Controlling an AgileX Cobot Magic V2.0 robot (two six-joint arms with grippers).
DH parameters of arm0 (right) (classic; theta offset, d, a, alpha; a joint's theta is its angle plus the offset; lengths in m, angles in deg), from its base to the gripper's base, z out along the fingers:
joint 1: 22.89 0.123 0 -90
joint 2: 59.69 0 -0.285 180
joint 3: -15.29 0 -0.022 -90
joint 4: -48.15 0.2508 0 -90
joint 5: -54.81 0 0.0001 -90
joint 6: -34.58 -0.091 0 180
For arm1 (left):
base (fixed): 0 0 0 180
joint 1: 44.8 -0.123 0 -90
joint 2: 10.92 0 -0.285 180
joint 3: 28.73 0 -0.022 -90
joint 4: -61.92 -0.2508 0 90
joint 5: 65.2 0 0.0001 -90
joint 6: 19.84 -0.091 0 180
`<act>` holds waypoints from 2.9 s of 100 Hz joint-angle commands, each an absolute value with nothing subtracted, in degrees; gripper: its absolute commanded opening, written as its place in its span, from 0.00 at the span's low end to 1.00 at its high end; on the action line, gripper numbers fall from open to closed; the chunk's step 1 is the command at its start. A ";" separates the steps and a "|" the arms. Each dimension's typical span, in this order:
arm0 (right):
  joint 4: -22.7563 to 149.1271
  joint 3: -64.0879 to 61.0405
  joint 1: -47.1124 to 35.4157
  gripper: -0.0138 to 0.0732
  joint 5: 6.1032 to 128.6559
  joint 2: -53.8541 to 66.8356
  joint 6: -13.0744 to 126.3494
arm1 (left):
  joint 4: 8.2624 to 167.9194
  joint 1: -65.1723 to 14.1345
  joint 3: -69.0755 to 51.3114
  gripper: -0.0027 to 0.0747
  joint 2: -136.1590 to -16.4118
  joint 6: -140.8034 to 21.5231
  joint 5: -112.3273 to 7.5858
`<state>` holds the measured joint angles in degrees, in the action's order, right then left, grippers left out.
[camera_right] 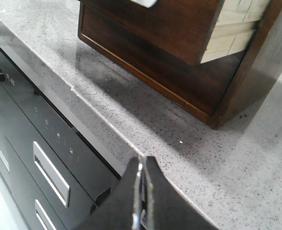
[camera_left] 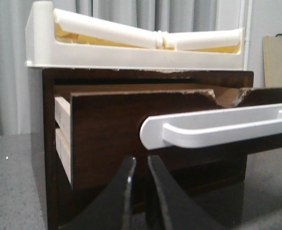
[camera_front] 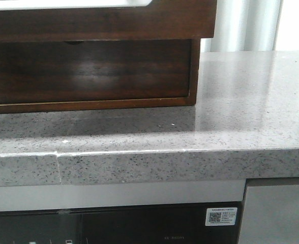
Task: Put scissors in drawer with both arms
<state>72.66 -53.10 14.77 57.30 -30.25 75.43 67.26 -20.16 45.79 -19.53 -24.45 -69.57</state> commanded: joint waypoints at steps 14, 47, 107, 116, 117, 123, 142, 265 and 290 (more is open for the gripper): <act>73.01 -51.50 14.36 0.04 53.05 -30.07 75.45 | 67.70 -28.20 49.67 0.04 -20.20 -23.95 -73.79; 73.01 -51.50 14.36 0.04 52.86 -30.07 75.45 | 62.78 -43.35 49.65 0.04 -16.32 -23.82 -67.54; 73.01 -51.50 14.36 0.04 52.89 -30.07 75.45 | 58.58 -44.76 49.65 0.04 -16.32 -14.58 -49.96; 73.01 -51.50 14.36 0.04 52.89 -30.07 75.45 | 58.58 -44.76 49.65 0.04 -16.32 -14.58 -50.20; 73.01 -51.50 14.36 0.04 52.89 -30.07 75.45 | 58.58 -44.76 49.65 0.04 -16.32 -14.58 -50.20; 73.01 -51.50 14.36 0.04 52.89 -30.07 75.45 | 58.58 -44.76 49.65 0.04 -16.32 -14.58 -50.20; 73.01 -51.50 14.36 0.04 52.89 -30.07 75.45 | 58.58 -44.76 49.65 0.04 -16.32 -14.58 -50.20; 43.86 -58.30 -3.42 0.04 45.17 -37.21 34.98 | 58.68 -44.76 49.65 0.04 -16.32 -14.58 -50.20; 40.01 -63.56 -16.05 0.04 51.76 -43.85 23.40 | 58.68 -44.76 49.65 0.04 -16.32 -14.58 -50.20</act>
